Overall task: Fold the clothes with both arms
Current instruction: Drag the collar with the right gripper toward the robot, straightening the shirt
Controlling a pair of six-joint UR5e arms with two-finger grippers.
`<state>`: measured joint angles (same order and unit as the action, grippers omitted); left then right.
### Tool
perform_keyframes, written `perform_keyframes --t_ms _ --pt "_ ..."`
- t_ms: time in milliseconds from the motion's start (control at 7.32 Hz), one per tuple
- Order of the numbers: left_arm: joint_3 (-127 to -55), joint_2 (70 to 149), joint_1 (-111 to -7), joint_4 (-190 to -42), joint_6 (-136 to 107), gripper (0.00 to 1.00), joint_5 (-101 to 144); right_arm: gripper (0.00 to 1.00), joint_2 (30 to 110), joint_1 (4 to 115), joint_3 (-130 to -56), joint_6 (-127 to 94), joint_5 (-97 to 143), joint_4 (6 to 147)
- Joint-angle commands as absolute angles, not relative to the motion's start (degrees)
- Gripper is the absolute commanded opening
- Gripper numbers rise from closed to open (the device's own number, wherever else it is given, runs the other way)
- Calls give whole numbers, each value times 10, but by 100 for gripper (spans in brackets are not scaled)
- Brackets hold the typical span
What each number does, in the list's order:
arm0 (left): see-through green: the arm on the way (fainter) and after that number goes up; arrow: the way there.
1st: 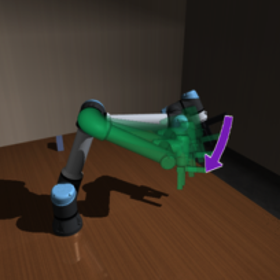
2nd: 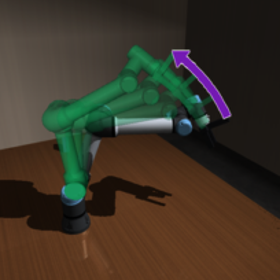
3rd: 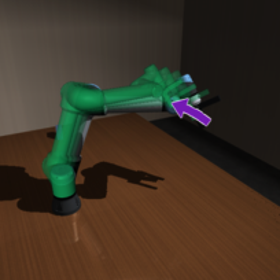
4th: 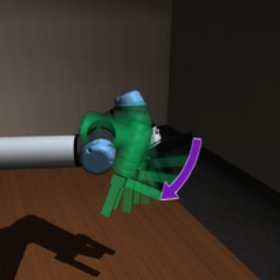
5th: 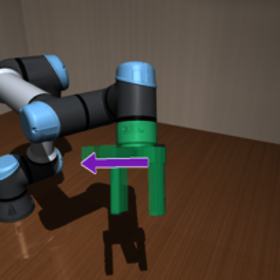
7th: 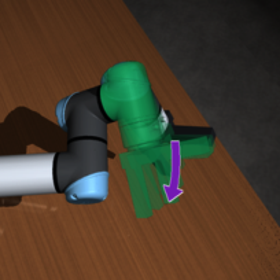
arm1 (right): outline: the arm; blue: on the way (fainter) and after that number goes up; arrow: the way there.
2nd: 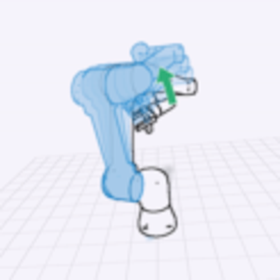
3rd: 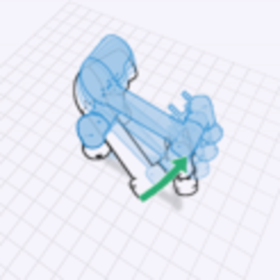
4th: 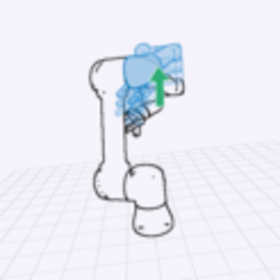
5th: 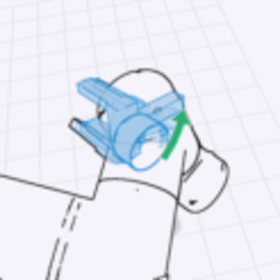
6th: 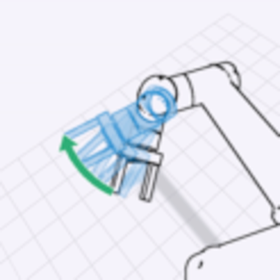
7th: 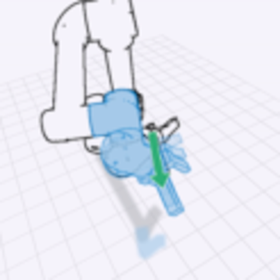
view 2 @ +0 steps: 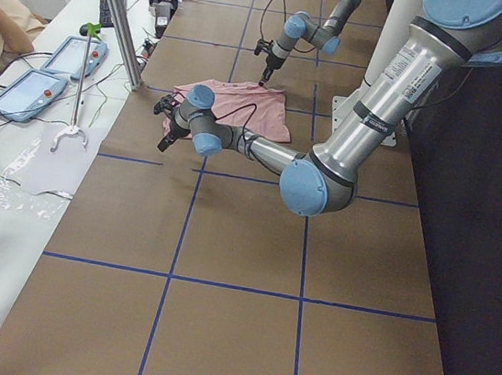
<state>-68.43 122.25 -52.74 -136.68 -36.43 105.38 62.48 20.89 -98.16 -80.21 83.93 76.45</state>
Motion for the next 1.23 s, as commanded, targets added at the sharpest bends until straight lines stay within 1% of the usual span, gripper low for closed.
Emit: perform_keyframes --t_ms 0,137,273,410,546,683,820,956,1093 --pt "-685 1223 -526 -1367 -375 100 1054 0 670 168 -1026 -817 805 765" --pt "-686 1223 -525 -1368 -381 100 1054 0 671 166 -1024 -817 806 765" --pt "-691 1223 -524 -1367 -381 100 1055 99 678 167 -1024 -816 803 765" --pt "-703 1223 -521 -1365 -383 100 1055 100 689 169 -1042 -808 809 764" --pt "-735 1208 -515 -1358 -415 100 1056 100 706 171 -1076 -796 817 765" --pt "-783 1187 -500 -1357 -472 100 1085 100 741 171 -1123 -785 825 764" --pt "-841 1157 -463 -1354 -531 100 1091 100 768 171 -1155 -786 824 764" --pt "-907 1121 -411 -1337 -588 100 1077 100 786 169 -1167 -796 819 759" --pt "-964 1086 -370 -1318 -630 100 1050 100 787 168 -1167 -816 817 758"
